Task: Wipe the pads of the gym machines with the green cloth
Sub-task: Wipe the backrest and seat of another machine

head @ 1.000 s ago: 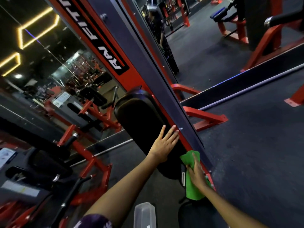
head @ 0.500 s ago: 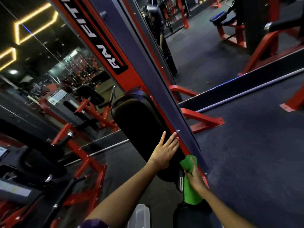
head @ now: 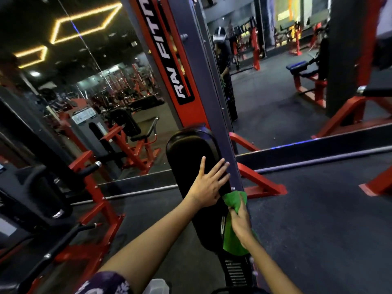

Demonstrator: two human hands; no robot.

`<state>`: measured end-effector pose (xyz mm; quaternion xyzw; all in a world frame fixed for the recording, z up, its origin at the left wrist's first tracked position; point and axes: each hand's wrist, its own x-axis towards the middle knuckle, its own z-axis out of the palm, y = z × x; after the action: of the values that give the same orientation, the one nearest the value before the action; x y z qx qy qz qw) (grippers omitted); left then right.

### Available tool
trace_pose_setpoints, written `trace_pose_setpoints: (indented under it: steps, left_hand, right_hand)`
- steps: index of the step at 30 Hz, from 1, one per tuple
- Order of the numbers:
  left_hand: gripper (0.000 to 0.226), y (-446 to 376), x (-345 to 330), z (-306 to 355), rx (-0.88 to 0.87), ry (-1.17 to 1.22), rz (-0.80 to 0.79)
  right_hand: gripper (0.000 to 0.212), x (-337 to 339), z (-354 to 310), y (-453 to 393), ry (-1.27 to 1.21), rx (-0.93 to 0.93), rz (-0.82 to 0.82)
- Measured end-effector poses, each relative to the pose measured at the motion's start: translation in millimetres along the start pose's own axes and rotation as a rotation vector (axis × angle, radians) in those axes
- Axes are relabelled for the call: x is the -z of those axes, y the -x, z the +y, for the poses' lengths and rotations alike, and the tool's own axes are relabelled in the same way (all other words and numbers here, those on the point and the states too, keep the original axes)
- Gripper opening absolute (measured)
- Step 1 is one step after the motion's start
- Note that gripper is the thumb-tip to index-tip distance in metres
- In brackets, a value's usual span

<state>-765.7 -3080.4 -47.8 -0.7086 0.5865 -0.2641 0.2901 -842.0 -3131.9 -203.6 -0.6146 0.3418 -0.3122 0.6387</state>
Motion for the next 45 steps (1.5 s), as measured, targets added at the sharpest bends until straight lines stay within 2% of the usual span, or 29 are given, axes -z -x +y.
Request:
trace_pose_setpoints:
  steps: [8, 15, 19, 23, 25, 28, 31, 33, 36, 38, 41, 45]
  left_hand:
    - [0.076, 2.3, 25.5, -46.5, 0.079, 0.102, 0.132]
    - [0.087, 7.7, 29.1, -77.7, 0.207, 0.323, 0.247]
    - [0.095, 14.8, 16.1, -87.7, 0.327, 0.528, 0.292]
    - [0.092, 21.2, 3.6, -98.3, 0.365, 0.713, 0.3]
    - [0.092, 23.6, 1.4, -98.9, 0.393, 0.776, 0.321]
    - [0.092, 27.6, -0.2, -92.8, 0.461, 0.94, 0.399]
    - [0.09, 31.8, -7.3, -81.1, 0.536, 1.099, 0.515]
    - [0.091, 33.5, -14.8, -74.6, 0.565, 1.162, 0.603]
    - [0.089, 33.8, -25.3, -68.2, 0.589, 1.198, 0.668]
    - [0.09, 33.0, -27.3, -64.8, 0.597, 1.225, 0.693]
    - [0.09, 37.3, -40.3, -58.7, 0.674, 1.367, 0.663]
    - [0.087, 45.5, -64.3, -39.7, 0.708, 1.487, 0.591]
  right_hand:
    - [0.066, -12.7, -78.4, -19.8, 0.049, 0.261, 0.07]
    - [0.065, -16.0, -124.4, -33.3, 0.103, 0.425, 0.097]
    - [0.064, -18.0, -161.1, -36.9, 0.179, 0.522, 0.13]
    - [0.065, -21.8, -198.7, -36.7, 0.487, 0.684, 0.1]
    - [0.066, -25.3, -213.8, -38.7, 0.683, 0.679, 0.078]
    - [0.067, -34.5, -228.6, -30.0, 0.925, 0.674, 0.091]
    - [0.067, -34.1, -233.1, -24.7, 1.157, 0.835, 0.013]
    - [0.069, -26.2, -243.5, -31.2, 1.204, 0.83, -0.044]
    - [0.066, -35.9, -251.9, -29.0, 1.173, 0.747, -0.012]
    - [0.066, -47.7, -252.4, -23.2, 1.281, 0.767, -0.016]
    - [0.07, -51.6, -262.3, -24.6, 1.421, 0.842, -0.076]
    - [0.072, -63.8, -264.6, -18.8, 1.392, 0.808, -0.01]
